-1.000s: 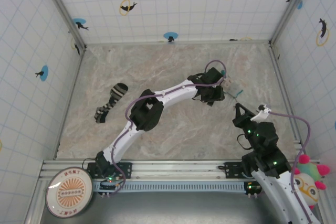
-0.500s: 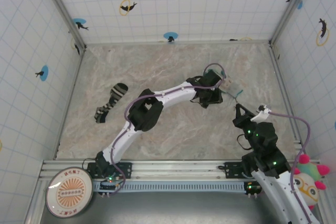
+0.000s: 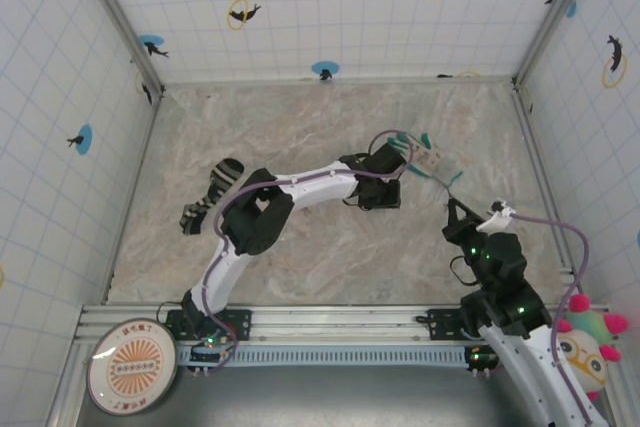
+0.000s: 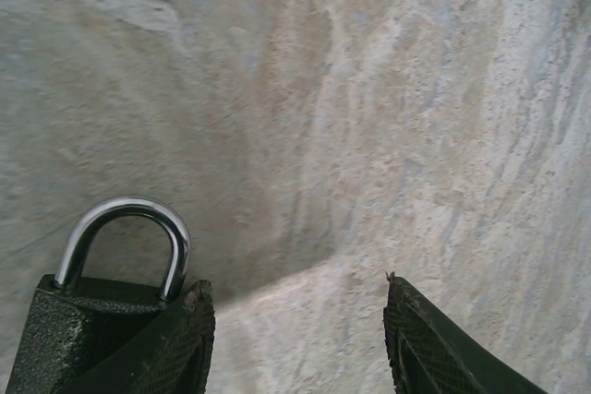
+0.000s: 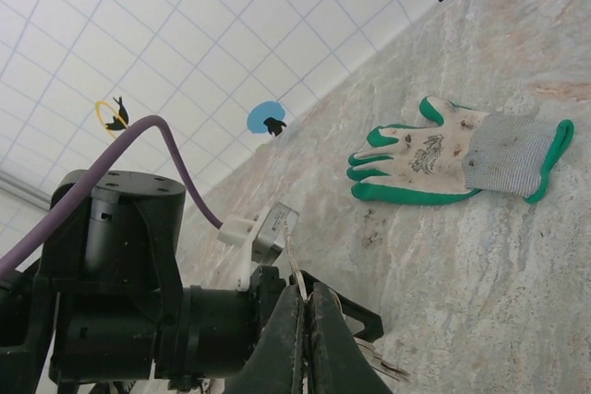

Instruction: Unlock with the key

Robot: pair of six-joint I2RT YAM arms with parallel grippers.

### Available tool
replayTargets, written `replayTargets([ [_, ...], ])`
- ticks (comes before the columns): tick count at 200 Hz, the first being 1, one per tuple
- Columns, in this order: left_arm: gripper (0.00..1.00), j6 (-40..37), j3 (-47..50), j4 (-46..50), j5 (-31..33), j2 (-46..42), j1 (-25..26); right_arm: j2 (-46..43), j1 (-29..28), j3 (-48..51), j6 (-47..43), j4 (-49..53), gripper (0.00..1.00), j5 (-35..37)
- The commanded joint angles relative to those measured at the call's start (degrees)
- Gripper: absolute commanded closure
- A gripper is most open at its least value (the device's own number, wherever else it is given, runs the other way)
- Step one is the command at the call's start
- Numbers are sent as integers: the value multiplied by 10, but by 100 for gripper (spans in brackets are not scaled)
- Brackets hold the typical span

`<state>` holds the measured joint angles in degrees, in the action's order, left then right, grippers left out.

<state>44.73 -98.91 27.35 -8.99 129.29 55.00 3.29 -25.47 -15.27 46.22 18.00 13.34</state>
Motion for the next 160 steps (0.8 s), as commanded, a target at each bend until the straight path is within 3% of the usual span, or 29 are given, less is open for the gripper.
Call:
replayTargets([
  [1,48,-27,4,17,25,-36,-6,-7,2,13,7,-26,100,1],
  [50,45,-65,-44,84,68,-63,-6,-5,2,13,8,-29,100,1],
  [113,43,-97,-89,194,156,-28,-5,0,2,25,17,-49,100,-1],
  [160,42,-98,-100,192,153,2,-5,-5,2,23,13,-39,100,1],
])
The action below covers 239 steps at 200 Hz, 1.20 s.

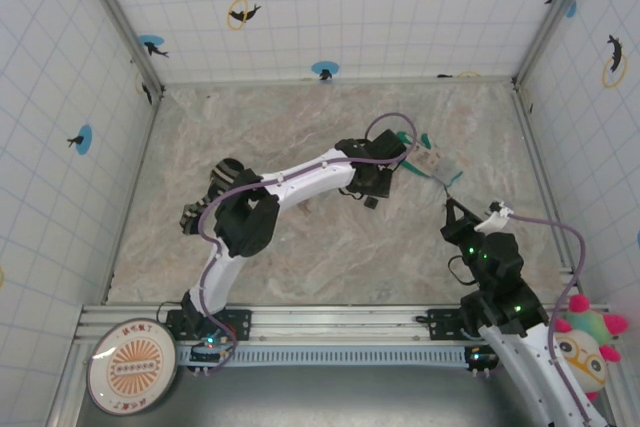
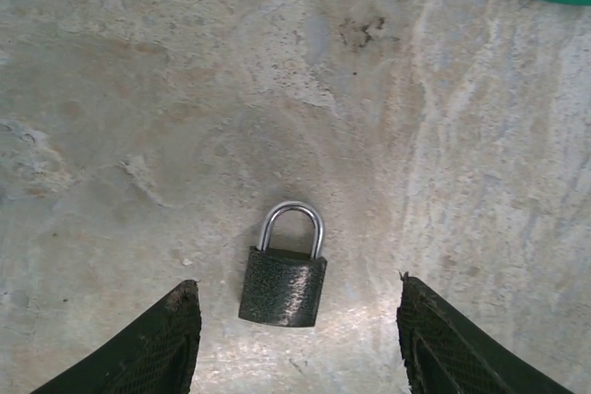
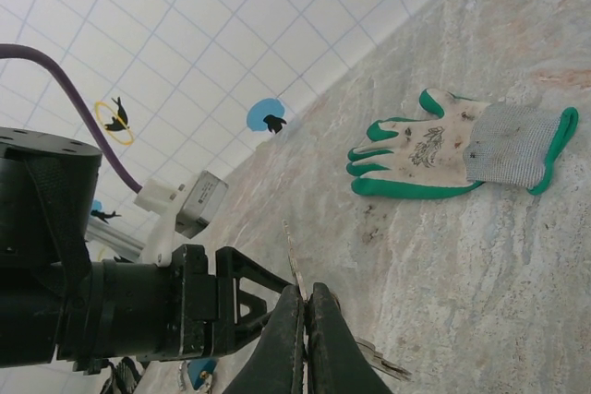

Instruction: Unlock with the key

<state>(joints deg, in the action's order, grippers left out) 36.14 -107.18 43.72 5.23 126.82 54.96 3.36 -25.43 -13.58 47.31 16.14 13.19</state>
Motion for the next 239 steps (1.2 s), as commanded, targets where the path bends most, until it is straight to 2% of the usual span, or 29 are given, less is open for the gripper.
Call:
replayTargets([
  [1,42,-12,-18,29,10,27,-4,-6,1,7,2,-20,100,3],
  [91,43,-13,-18,22,-8,60,-3,-8,3,9,0,-18,100,4],
  [144,53,-17,-18,29,-5,72,0,-11,3,12,3,-15,100,4],
  [223,50,-22,-17,48,-11,104,6,-13,3,21,6,-18,100,5],
  [239,55,-25,-14,54,-14,107,6,-14,4,22,7,-17,100,6],
])
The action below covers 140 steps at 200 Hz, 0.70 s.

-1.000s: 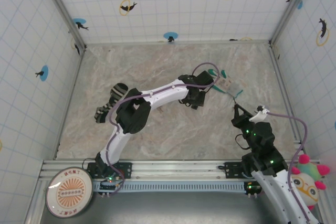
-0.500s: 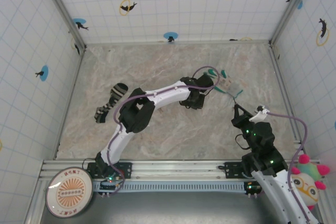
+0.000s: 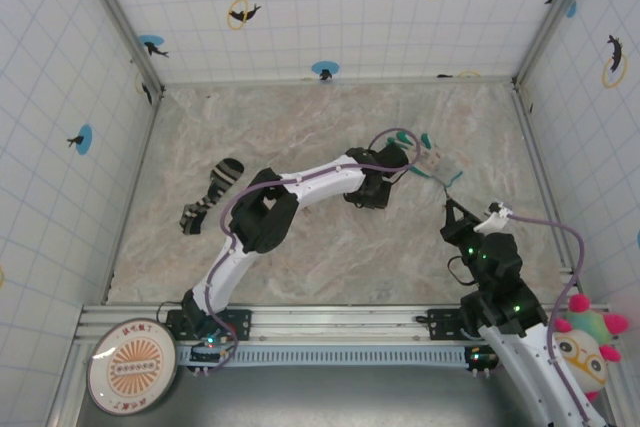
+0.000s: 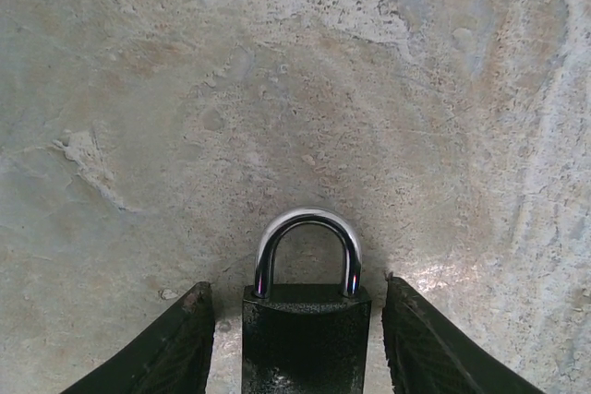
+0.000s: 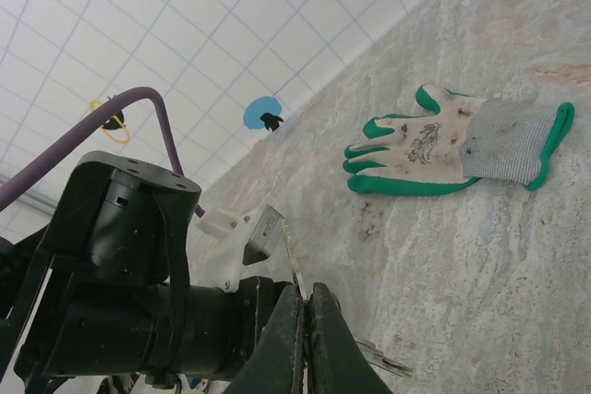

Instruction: Unlock with the key

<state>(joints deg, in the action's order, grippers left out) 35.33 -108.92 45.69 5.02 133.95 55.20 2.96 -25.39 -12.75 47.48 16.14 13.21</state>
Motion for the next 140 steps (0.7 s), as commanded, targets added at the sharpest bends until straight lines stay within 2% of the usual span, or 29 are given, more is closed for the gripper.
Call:
replayTargets([
  [1,55,-16,4,34,-12,36,3,-10,3,14,6,-18,100,6],
  [21,66,-18,9,40,-18,33,3,-11,3,15,6,-17,100,7],
  [68,83,-15,22,40,-19,21,4,-11,4,24,12,-29,100,7],
  [85,85,-7,35,27,-21,13,3,-6,4,23,11,-33,100,1],
  [123,89,45,126,-61,-33,-101,-18,27,4,24,-7,-62,100,-39],
  [140,89,68,167,-98,-34,-151,-31,51,3,33,-15,-113,100,-67],
])
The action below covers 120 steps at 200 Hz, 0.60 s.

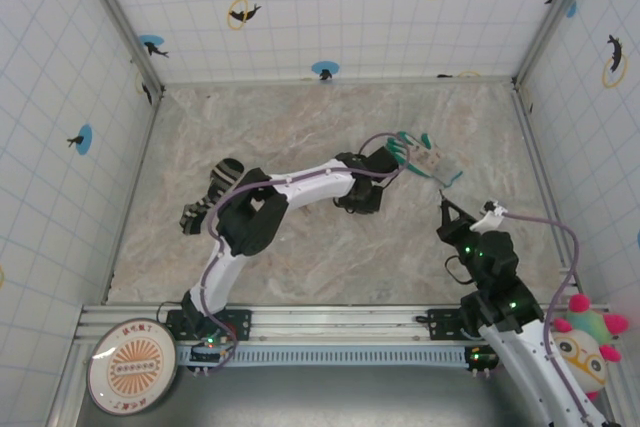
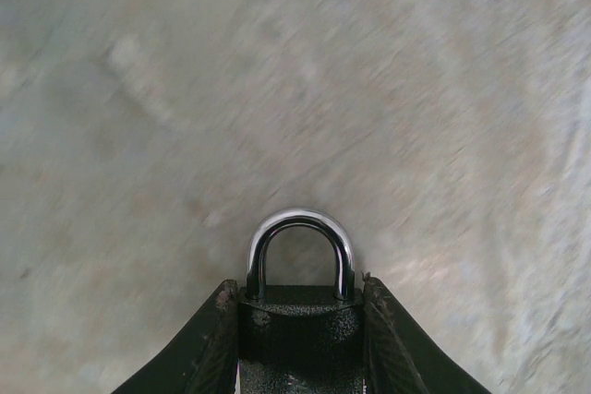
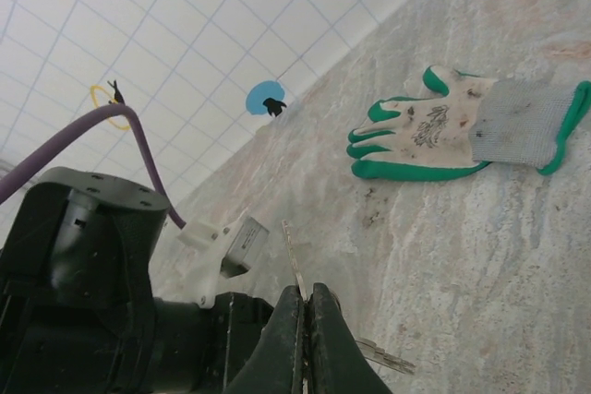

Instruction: Unlock with the key

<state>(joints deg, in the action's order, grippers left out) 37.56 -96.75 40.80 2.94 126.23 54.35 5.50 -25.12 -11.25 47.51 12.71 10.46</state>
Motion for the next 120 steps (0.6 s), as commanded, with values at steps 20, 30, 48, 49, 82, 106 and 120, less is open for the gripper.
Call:
replayTargets([
  [20,89,68,86,-78,-16,-122,-36,59,1,35,-22,-148,100,-74],
  [30,89,82,105,-93,-21,-147,-43,74,0,42,-20,-177,100,-82],
  [48,89,107,148,-125,-25,-192,-55,95,-8,51,-23,-219,100,-90],
  [49,89,108,149,-126,-25,-194,-56,96,-8,51,-23,-221,100,-89],
  [82,89,150,205,-169,-29,-259,-73,129,-39,54,-38,-259,100,-68],
  [106,89,168,221,-185,-33,-286,-83,158,-63,49,-44,-283,100,-51],
  [120,89,177,221,-189,-42,-294,-91,181,-74,40,-47,-295,100,-46],
])
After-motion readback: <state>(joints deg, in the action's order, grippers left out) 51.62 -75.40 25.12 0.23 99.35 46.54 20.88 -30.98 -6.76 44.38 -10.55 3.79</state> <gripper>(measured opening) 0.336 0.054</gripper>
